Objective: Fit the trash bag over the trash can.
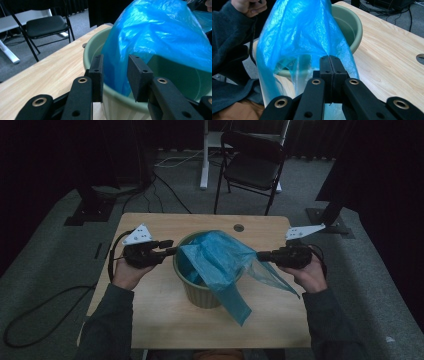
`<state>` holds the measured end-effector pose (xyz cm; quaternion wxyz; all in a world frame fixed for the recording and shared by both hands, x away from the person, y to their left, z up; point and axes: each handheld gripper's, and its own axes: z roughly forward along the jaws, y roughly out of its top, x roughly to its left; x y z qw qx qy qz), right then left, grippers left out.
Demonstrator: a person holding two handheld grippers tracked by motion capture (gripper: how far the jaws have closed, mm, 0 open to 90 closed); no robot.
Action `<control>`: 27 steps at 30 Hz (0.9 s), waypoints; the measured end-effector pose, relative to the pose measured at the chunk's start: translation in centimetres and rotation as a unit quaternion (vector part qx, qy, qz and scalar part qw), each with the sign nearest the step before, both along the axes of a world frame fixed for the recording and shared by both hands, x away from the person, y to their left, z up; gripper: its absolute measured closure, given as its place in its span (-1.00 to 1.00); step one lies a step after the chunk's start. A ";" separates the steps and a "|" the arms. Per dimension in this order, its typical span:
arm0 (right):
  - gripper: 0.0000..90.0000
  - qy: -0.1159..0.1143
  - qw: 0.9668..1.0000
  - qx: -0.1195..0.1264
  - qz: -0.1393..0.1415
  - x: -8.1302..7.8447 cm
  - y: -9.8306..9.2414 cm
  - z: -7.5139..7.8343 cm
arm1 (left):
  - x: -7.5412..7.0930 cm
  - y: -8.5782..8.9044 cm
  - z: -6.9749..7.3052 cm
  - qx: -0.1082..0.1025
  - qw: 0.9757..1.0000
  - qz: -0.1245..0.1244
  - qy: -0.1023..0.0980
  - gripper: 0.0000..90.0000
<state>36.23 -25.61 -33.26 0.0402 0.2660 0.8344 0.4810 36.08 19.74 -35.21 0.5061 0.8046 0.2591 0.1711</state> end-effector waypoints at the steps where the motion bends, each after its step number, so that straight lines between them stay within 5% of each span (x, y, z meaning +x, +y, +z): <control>1: 1.00 -0.001 1.000 -0.001 -0.001 0.0 0.0 0.0 | 0.1 0.2 -0.1 0.000 1.000 0.007 0.002 0.46; 7: 1.00 0.001 1.000 -0.006 0.011 -0.1 0.8 -0.1 | 0.2 0.3 0.9 -0.027 0.999 0.018 -0.014 0.46; 12: 1.00 0.003 0.999 -0.010 0.036 -0.3 2.3 -0.4 | 0.8 -2.7 2.3 -0.017 0.999 -0.007 -0.027 0.46; 16: 1.00 0.002 0.999 -0.008 0.048 -0.4 3.0 -0.3 | 1.6 -4.9 2.6 0.004 0.999 -0.024 -0.025 0.46; 19: 1.00 0.000 0.998 0.002 0.062 -0.4 3.6 0.1 | 2.8 -7.3 2.1 0.050 0.998 -0.042 -0.001 0.46; 27: 1.00 -0.015 0.997 0.014 0.069 0.3 5.0 1.4 | 2.9 -9.9 0.1 0.135 0.987 -0.085 0.030 0.46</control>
